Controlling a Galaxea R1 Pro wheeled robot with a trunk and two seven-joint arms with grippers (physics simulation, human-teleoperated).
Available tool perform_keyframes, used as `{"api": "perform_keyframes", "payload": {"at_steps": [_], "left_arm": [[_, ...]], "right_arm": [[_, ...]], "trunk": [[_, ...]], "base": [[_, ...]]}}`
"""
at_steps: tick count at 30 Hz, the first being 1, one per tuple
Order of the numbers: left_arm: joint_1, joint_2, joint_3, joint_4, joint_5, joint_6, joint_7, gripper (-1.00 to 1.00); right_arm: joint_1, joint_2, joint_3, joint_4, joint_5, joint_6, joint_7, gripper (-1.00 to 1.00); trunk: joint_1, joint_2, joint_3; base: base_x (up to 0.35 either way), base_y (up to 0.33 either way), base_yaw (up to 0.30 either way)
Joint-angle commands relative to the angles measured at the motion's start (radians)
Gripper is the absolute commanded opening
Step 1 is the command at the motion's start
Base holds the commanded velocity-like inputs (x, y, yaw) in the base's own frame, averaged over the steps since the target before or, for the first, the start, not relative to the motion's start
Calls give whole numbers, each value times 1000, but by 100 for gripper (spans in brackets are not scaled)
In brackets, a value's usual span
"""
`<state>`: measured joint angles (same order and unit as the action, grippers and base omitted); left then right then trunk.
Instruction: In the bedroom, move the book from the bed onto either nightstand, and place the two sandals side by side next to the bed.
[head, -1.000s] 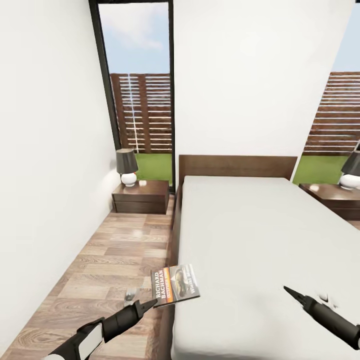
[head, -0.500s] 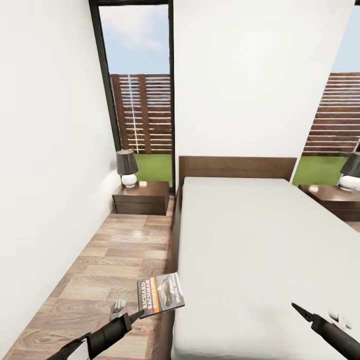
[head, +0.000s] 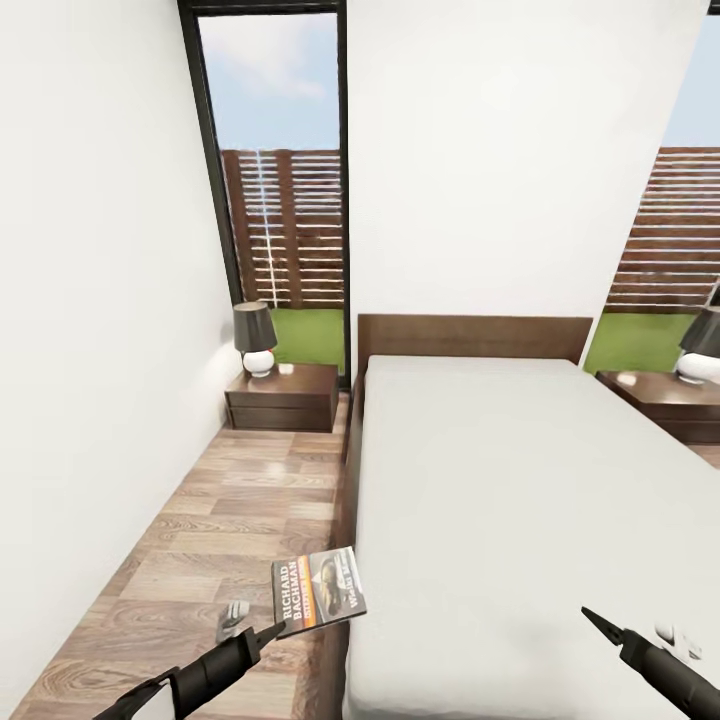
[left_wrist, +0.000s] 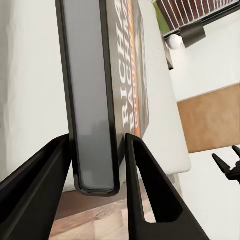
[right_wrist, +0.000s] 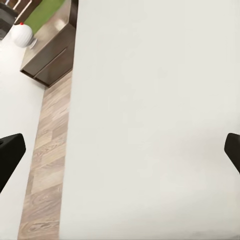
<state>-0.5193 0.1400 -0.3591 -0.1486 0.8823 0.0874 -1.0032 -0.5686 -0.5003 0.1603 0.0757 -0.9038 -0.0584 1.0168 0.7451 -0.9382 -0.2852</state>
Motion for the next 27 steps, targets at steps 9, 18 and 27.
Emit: {"api": "perform_keyframes", "payload": {"at_steps": [9,18,27], "left_arm": [[-1,0,-6,29,11,9,-2,-100],[-1,0,-6,42,11,9,-2,-100],[-1,-2,-6,42,10,9,-1,-100]], "right_arm": [[-2,0,9,4,-6,-6,5,100],[-2,8,10,4,-6,-6,1,100],[-2,11,10,4,-6,-6,0,100]], "trunk": [[-4,6,2],[-4,6,2],[-4,6,2]], "base": [[0,0,0],[0,0,0],[0,0,0]]}}
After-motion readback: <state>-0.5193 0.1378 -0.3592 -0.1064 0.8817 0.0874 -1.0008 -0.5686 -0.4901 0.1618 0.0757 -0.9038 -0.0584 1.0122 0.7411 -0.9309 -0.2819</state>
